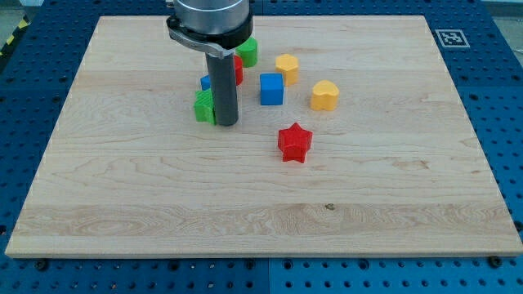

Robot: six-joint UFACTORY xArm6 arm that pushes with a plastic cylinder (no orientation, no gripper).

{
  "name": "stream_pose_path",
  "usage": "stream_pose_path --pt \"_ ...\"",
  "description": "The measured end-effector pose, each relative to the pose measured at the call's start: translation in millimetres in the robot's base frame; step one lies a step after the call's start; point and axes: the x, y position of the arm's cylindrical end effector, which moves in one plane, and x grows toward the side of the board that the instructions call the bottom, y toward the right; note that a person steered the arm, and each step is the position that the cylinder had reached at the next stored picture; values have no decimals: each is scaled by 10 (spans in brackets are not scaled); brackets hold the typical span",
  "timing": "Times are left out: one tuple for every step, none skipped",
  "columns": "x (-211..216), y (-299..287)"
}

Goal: Move the red star below the yellow heart

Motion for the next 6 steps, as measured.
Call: stream_pose_path --pt "459 67" --pt "754 353" --pt "790 545" --pt "790 792" --pt "777 940" --pt "704 985"
